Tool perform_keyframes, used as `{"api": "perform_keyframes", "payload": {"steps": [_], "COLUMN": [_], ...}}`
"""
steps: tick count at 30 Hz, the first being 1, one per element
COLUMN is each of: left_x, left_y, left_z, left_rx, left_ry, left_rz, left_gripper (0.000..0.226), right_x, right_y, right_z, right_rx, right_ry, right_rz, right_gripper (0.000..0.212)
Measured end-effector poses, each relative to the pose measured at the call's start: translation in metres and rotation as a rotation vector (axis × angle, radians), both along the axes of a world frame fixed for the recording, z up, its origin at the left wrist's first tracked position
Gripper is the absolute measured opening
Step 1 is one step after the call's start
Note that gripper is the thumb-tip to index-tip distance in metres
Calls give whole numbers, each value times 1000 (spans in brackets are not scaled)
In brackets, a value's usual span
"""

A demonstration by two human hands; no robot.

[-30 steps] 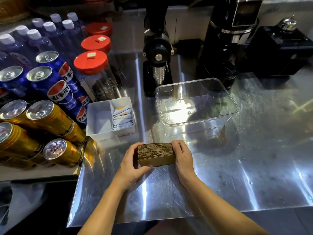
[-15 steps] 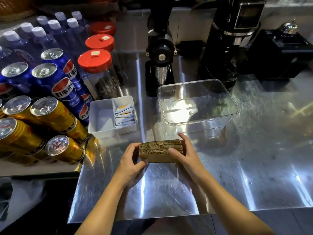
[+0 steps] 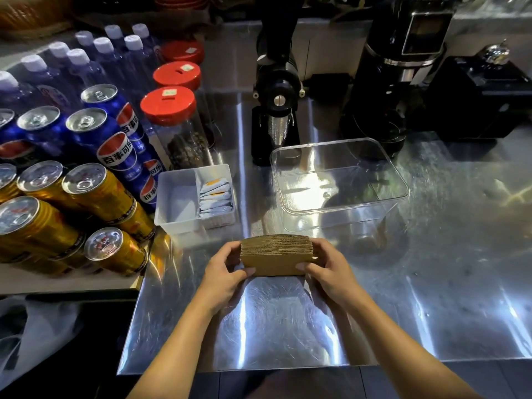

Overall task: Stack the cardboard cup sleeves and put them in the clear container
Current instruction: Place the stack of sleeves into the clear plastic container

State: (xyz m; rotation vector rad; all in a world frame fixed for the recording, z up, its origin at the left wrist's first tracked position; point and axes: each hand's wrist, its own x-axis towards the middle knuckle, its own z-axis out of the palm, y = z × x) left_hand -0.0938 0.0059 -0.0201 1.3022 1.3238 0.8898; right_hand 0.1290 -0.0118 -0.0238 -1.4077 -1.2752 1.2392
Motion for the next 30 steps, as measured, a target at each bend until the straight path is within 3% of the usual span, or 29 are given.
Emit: {"api": "perform_keyframes", "payload": {"steps": [8,18,23,30], "left_x": [18,77,115,162], "left_y": [-2,72,110,129], "left_z": [39,110,107,76], "left_rx": [55,228,188,-94], "left_ry": [-123,-218,-224,-150], "left_rz": [78,24,133,325], "left_gripper": [58,49,44,34], "right_x": [17,71,98,115], "right_y": [8,73,113,156], "right_z": [44,116,115,85], "right_rx": [105,255,168,-121], "right_ry": [76,191,168,70], "right_rz": [-11,-61,-108,-181], "right_gripper": [47,39,27,25]}}
